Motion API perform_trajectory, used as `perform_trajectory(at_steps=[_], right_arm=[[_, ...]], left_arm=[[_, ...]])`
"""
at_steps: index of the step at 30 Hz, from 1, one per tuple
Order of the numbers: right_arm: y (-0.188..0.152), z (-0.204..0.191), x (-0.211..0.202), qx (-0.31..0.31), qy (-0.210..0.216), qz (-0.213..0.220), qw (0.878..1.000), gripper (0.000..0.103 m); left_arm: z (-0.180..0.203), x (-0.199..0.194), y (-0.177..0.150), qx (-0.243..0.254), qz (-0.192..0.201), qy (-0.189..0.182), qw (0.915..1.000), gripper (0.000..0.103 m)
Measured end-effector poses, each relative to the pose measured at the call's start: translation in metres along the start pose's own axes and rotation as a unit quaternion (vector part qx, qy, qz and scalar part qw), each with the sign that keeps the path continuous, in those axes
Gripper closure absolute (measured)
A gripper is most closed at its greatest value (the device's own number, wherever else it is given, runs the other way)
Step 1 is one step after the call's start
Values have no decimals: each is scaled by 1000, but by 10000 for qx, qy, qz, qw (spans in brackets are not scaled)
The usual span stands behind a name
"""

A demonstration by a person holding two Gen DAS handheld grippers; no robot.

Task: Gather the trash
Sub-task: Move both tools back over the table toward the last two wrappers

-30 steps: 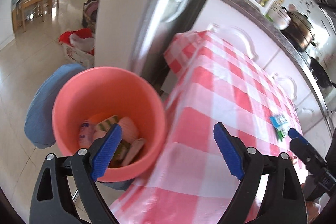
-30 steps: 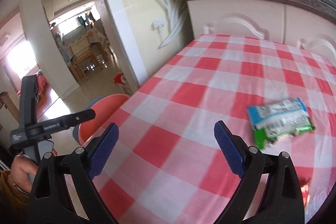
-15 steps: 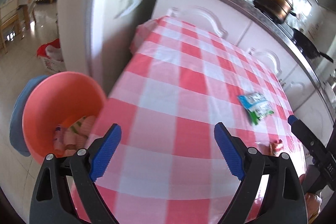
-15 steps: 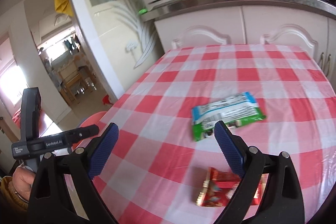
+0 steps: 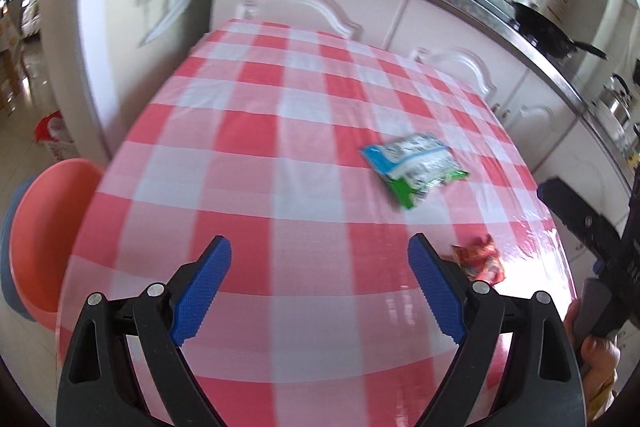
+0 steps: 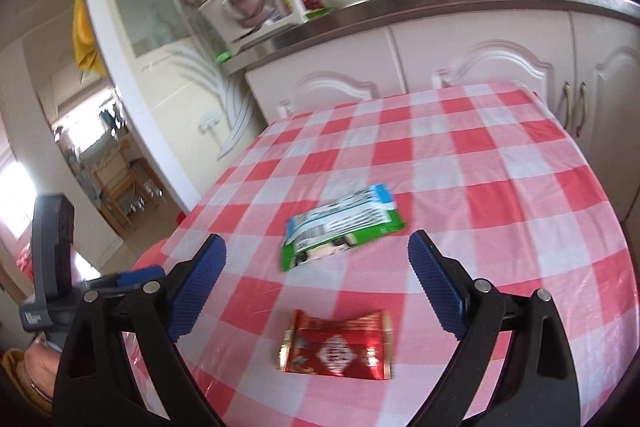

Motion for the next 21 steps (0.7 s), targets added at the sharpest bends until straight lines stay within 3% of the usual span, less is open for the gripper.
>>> perform_trajectory(at_steps=[10, 21], right_arm=[[8, 53, -20, 481, -114, 236, 9985, 10], [10, 110, -23, 1148, 98, 11, 9933, 10]], left_arm=[[51, 15, -5, 562, -189, -350, 9976, 14], [95, 37, -26, 1049, -654, -539, 9909, 14]])
Point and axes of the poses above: each gripper's, at about its wrist camera, not at the fingertips, and x roughly the way its jaws point, z to its right, y to its top, the point moved 1 cm from there along x, roughly the way its jaws point, and after that the axes turned 9 degrees about -z, right-handed, at the moved point
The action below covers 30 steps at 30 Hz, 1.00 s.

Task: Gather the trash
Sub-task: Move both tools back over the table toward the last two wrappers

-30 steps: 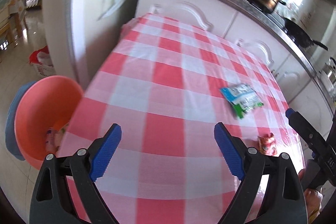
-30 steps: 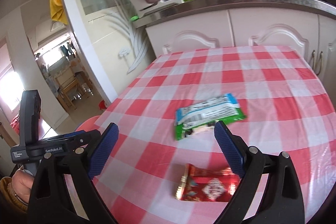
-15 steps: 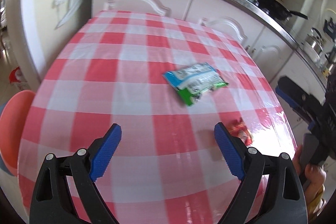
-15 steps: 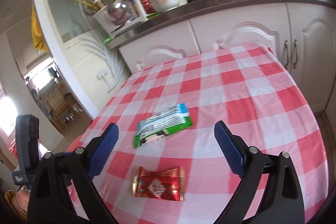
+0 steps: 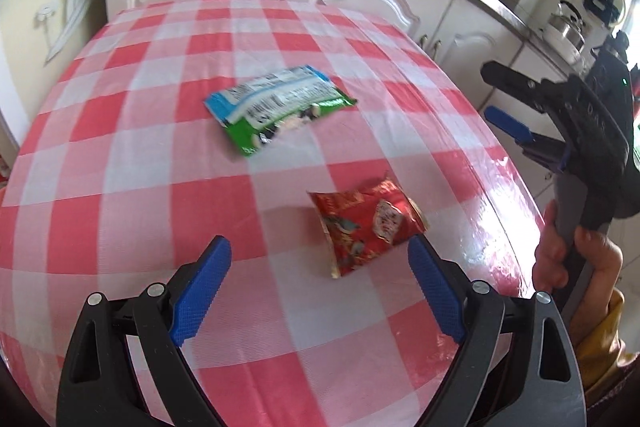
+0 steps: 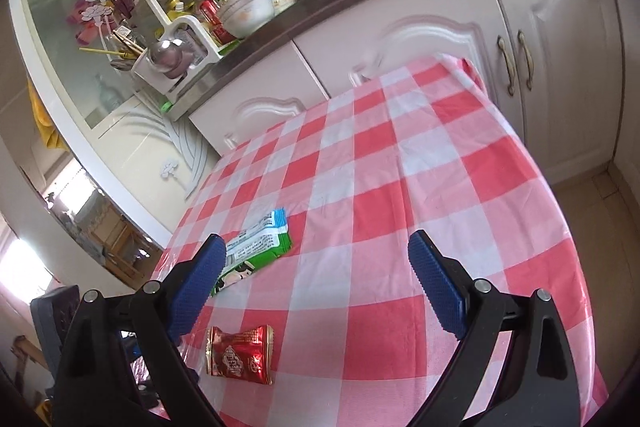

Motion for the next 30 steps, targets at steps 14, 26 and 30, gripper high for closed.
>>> perform_trajectory(at_steps=[14, 26, 30], right_arm=[[-4, -11, 8, -292, 78, -311, 9991, 10], [-2, 14, 8, -30, -293, -424, 9987, 10], [-7, 1, 20, -407, -338, -835, 9951, 10]], left_arm=[[32, 22, 7, -91, -76, -697, 9975, 12], [31, 13, 29, 120, 400, -761, 9962, 12], [8, -2, 43, 518, 523, 16, 9973, 12]])
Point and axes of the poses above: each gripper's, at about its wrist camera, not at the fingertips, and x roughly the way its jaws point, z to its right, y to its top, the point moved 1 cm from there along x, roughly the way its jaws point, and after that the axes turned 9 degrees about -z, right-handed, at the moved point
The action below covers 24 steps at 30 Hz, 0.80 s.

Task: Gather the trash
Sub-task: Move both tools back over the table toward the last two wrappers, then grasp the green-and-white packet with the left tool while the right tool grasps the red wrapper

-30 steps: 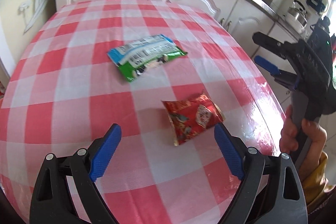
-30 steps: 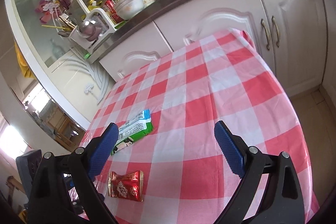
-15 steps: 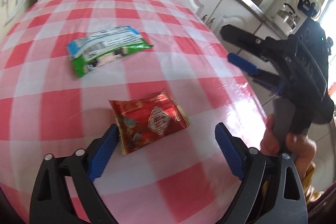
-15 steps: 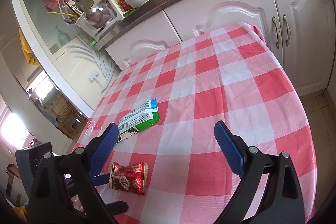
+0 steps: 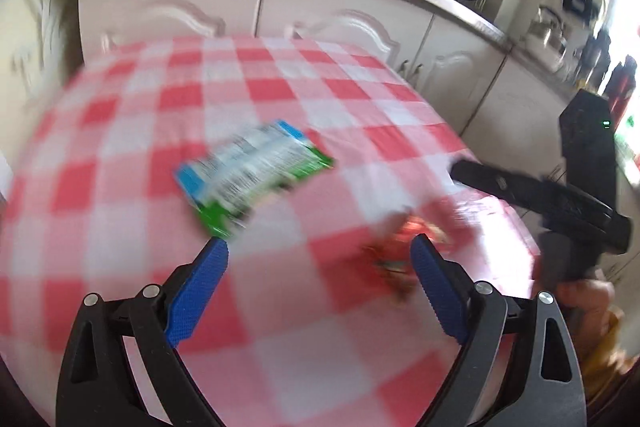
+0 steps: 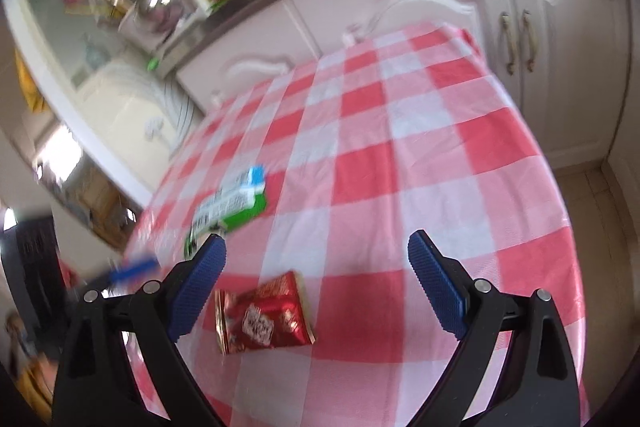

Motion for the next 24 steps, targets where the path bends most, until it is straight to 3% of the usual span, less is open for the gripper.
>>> perform_trajectory(at_steps=[3, 12, 18, 24], right_arm=[[-6, -22, 11, -471, -13, -353, 9983, 10], [-34, -68, 28, -1582, -681, -591, 9833, 10], [-34, -67, 41, -1625, -863, -793, 9797, 10], [-31, -66, 47, -1630, -936, -882, 9782, 10]], left_arm=[[-8, 6, 16, 606, -51, 394, 9974, 12], [-25, 50, 60, 1742, -599, 554, 9813, 11], [-30, 79, 67, 2088, -1016, 571, 9710, 10], [-38, 86, 73, 2016, -1022, 202, 9739, 10]])
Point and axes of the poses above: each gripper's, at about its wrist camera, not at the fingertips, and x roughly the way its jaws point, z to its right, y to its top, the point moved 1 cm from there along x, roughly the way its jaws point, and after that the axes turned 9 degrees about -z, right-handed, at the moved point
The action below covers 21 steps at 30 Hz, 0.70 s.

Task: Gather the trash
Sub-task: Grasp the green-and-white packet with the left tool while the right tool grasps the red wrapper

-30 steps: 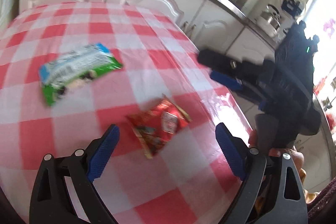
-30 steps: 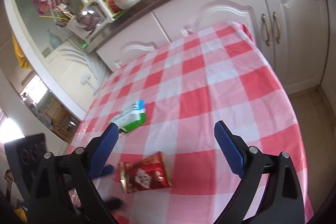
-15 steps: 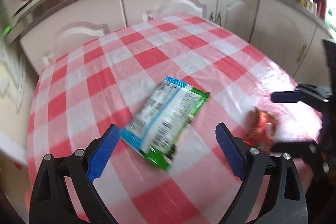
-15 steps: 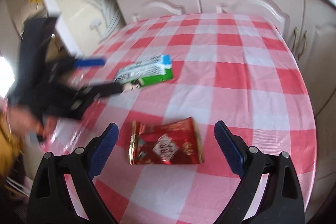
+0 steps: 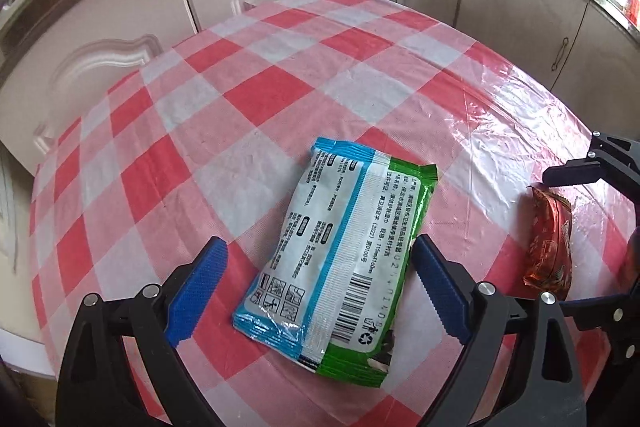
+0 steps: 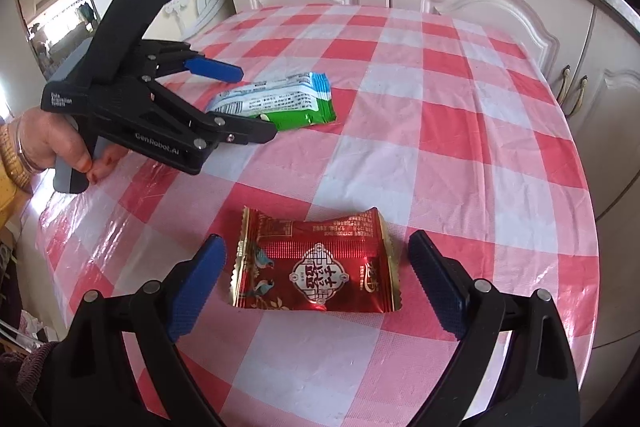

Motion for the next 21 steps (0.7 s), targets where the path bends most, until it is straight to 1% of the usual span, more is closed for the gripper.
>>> perform_trajectory(at_steps=[2, 3, 4, 6, 9, 10, 11, 12, 15, 21], right_arm=[[1, -3, 0, -85, 14, -11, 10000, 12], [1, -4, 1, -149, -47, 1, 9999, 20], [1, -5, 1, -206, -161, 12, 9997, 26], [0, -5, 0, -234, -171, 16, 9996, 28], [1, -3, -1, -244, -167, 50, 9996, 36], [1, -2, -1, -241, -166, 63, 9996, 40], [1, -1, -2, -236, -160, 77, 9996, 41], [1, -1, -2, -229, -144, 81, 9996, 42], [1, 0, -3, -200, -120, 96, 9997, 43], [3, 6, -3, -25, 11, 155, 9999, 46]], left_arm=[[-3, 2, 1, -62, 6, -152, 9999, 10], [-4, 4, 2, -99, 8, -226, 9997, 10], [-3, 4, 2, -83, 37, -218, 9997, 10], [-1, 5, 2, -78, 109, -222, 9997, 10], [2, 4, 1, -114, 199, -216, 9995, 13], [4, 3, 0, -109, 237, -219, 9994, 17], [6, 1, 0, -102, 284, -223, 9993, 25], [9, -1, -1, -112, 327, -210, 9992, 30], [12, -3, -4, -204, 392, -155, 9989, 39], [15, -9, -12, -531, 515, -64, 9972, 46]])
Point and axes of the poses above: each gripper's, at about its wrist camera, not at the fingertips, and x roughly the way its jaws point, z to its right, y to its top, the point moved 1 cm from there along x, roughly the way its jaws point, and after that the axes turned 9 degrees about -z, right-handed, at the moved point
